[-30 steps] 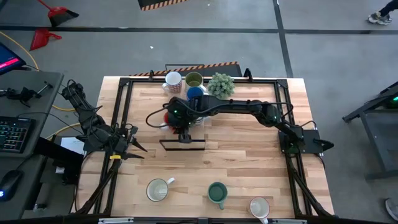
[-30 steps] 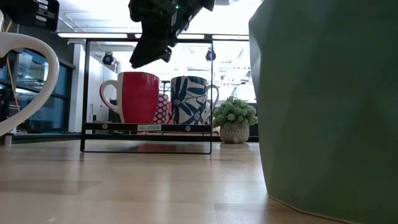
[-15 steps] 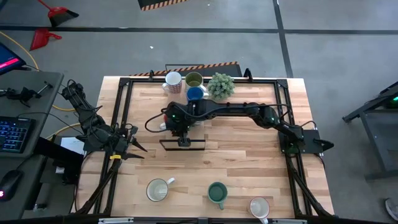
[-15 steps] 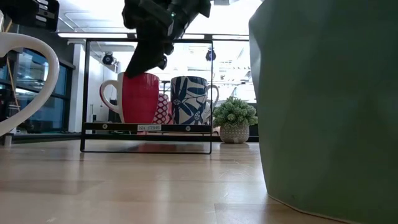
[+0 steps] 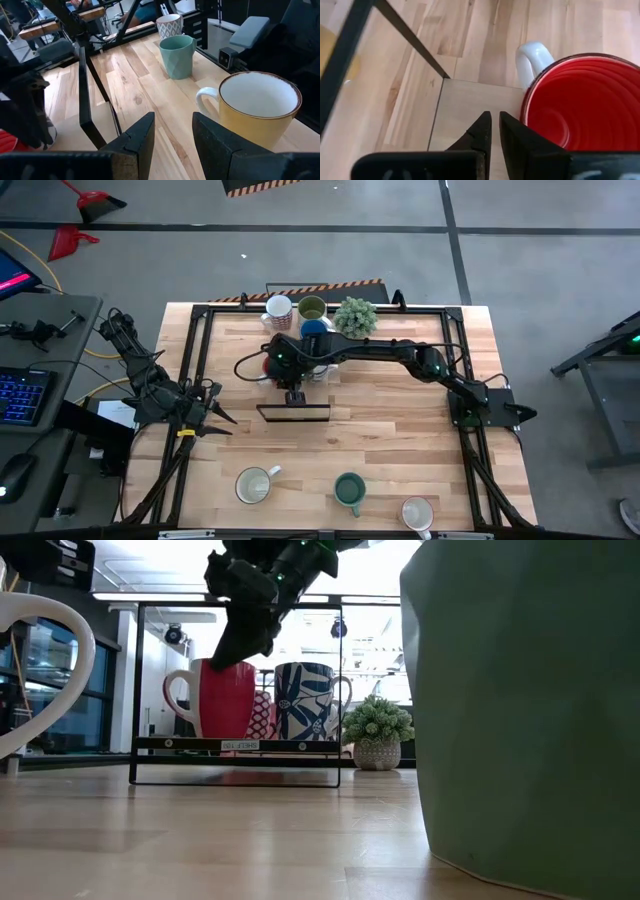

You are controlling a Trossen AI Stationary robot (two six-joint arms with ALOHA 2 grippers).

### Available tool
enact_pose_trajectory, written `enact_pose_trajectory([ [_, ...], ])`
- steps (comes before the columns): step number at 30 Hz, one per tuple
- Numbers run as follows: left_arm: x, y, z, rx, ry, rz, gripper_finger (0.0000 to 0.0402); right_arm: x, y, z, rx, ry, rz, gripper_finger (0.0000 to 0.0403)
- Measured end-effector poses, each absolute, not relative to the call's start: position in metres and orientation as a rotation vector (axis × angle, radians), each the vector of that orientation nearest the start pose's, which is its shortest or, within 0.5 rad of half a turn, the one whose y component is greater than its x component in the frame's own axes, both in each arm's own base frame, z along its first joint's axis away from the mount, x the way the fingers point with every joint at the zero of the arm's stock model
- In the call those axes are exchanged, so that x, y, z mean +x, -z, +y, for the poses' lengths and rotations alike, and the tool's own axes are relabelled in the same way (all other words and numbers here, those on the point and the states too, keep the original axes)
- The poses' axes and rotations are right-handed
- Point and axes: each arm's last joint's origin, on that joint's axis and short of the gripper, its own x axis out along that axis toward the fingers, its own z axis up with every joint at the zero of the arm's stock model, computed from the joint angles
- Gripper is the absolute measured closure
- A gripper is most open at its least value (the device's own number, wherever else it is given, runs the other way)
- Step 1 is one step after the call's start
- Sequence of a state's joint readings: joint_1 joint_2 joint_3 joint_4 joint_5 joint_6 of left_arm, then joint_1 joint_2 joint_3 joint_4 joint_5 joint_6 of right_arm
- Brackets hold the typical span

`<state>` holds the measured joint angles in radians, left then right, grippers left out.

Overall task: Place coffee mugs
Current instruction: Adjust the red mug on the shelf

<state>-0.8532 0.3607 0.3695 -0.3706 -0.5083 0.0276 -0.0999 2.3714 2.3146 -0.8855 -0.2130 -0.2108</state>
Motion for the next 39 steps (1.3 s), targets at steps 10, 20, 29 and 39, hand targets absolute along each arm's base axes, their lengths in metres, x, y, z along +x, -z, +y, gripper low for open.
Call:
enact_pose_trajectory([
  [10,0.079,-0.226,-0.069,0.257,0.345,0.280,0.0282,0.513,-0.257,-0.053,-0.030,-0.212,0.884,0.0375],
  [20,0.079,-0.223,-0.069,0.231,0.338,0.309,0.0282,0.519,-0.262,-0.045,-0.032,-0.280,0.803,0.0375],
  [29,0.079,-0.223,-0.069,0.226,0.336,0.313,0.0282,0.522,-0.265,-0.047,-0.046,-0.263,0.760,0.0375],
  [39,0.078,-0.223,-0.069,0.228,0.337,0.314,0.0282,0.524,-0.258,-0.053,-0.040,-0.255,0.770,0.0375],
])
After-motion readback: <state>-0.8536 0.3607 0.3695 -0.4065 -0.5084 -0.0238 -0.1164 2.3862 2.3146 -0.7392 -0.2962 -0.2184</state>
